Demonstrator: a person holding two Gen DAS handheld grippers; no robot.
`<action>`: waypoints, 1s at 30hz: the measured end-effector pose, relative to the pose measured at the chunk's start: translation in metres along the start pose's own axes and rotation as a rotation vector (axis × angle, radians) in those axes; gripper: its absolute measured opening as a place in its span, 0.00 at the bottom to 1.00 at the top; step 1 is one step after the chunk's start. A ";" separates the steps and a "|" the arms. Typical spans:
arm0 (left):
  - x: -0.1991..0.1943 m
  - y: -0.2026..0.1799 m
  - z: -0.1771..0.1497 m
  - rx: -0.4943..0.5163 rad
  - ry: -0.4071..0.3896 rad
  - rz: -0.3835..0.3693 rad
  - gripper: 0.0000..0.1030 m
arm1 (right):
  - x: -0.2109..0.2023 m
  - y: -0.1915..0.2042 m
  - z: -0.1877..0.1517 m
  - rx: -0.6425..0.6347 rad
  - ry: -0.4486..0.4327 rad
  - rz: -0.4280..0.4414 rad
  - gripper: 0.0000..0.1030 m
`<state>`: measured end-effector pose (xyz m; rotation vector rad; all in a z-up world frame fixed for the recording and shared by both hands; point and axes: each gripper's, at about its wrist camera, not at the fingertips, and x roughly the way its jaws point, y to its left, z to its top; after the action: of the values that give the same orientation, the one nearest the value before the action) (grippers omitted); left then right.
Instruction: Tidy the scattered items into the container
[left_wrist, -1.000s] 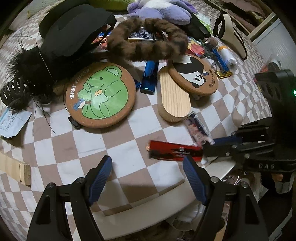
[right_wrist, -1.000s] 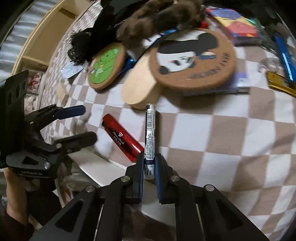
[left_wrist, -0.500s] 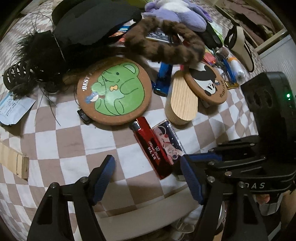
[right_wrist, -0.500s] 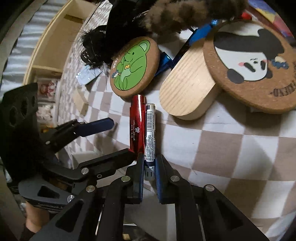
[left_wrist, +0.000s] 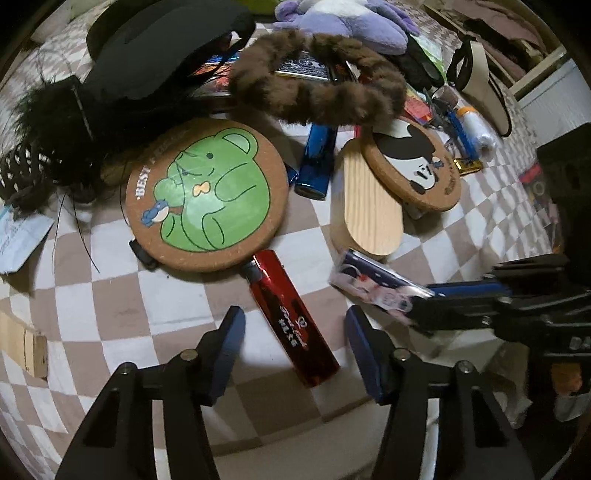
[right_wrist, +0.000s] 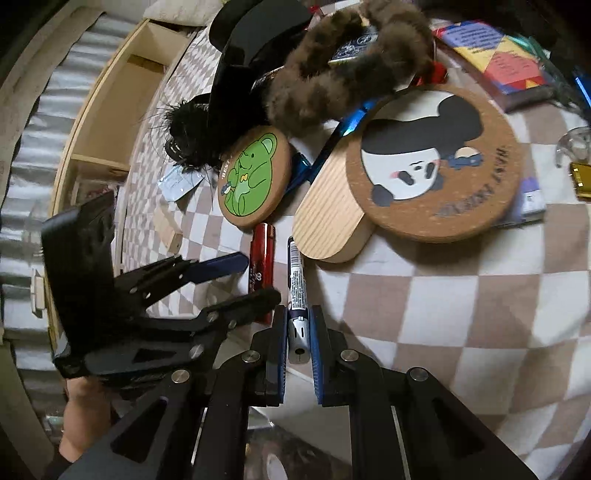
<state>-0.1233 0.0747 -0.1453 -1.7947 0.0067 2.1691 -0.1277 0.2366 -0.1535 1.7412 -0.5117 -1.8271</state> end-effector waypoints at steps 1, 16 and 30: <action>0.001 0.000 0.000 0.009 -0.001 0.009 0.52 | 0.000 0.000 -0.001 -0.006 0.003 -0.006 0.12; -0.007 0.009 -0.021 0.152 0.027 0.069 0.23 | 0.013 0.010 -0.002 -0.146 0.064 -0.171 0.14; -0.011 0.017 -0.028 0.150 0.044 0.076 0.22 | 0.030 0.018 0.005 -0.205 0.064 -0.236 0.15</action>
<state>-0.0991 0.0501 -0.1445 -1.7830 0.2444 2.1184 -0.1299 0.2036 -0.1651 1.7709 -0.0908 -1.8989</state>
